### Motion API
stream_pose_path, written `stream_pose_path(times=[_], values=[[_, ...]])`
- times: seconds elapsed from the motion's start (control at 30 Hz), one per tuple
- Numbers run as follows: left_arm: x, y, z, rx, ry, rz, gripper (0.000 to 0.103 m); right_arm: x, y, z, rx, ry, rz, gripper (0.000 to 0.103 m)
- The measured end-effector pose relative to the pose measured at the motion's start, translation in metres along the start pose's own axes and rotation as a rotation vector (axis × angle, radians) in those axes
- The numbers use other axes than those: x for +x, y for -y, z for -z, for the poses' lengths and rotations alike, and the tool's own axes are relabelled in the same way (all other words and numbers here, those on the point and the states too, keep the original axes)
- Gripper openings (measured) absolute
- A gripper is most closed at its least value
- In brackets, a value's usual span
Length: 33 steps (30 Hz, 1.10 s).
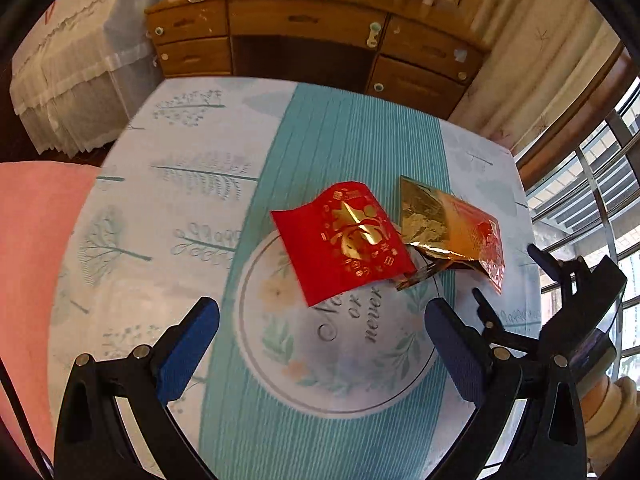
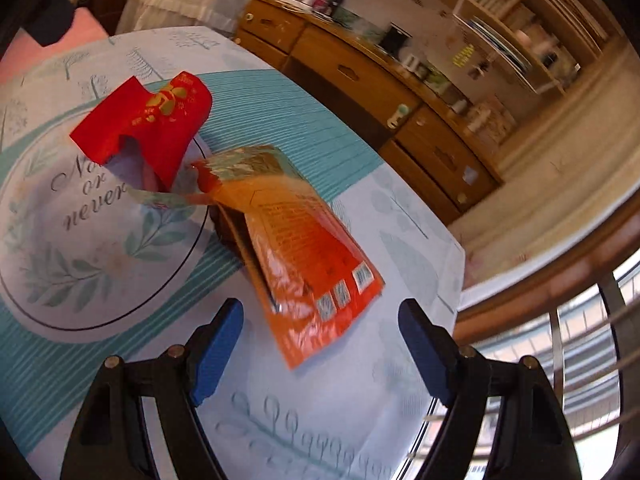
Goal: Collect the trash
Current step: 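Grasp the red envelope with the left tool while the right tool grasps the orange snack bag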
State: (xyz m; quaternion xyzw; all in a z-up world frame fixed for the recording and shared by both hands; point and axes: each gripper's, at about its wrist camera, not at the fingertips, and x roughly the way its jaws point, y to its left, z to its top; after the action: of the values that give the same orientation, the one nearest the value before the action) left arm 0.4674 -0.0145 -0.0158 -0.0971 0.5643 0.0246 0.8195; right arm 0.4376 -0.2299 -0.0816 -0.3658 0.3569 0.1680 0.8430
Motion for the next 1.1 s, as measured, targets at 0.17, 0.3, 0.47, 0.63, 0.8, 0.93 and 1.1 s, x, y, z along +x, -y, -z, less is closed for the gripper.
stream_pose_path(times=[0.17,0.3,0.47,0.63,0.8,0.93,1.1], values=[[0.030,0.002,-0.017,-0.061,-0.042,0.038,0.102,0.014,0.002,-0.008,-0.055,0.073,-0.023,0.080],[0.049,-0.003,-0.029,-0.143,-0.076,0.083,0.102,0.025,0.008,-0.019,-0.045,0.085,-0.076,0.080],[0.073,-0.005,-0.039,-0.201,-0.125,0.079,0.102,0.035,0.022,-0.030,0.029,0.045,-0.218,0.062],[0.092,-0.005,-0.045,-0.236,-0.151,0.010,0.102,0.040,0.029,-0.033,0.069,0.010,-0.290,0.042],[0.106,0.000,-0.048,-0.233,-0.175,-0.030,0.102,0.042,0.031,-0.031,0.084,0.000,-0.312,0.031],[0.120,0.005,-0.049,-0.253,-0.197,-0.012,0.102,0.044,0.035,-0.032,0.094,-0.007,-0.324,0.023],[0.125,0.014,-0.051,-0.267,-0.214,0.015,0.064,0.038,0.041,-0.033,0.113,-0.020,-0.333,0.016]])
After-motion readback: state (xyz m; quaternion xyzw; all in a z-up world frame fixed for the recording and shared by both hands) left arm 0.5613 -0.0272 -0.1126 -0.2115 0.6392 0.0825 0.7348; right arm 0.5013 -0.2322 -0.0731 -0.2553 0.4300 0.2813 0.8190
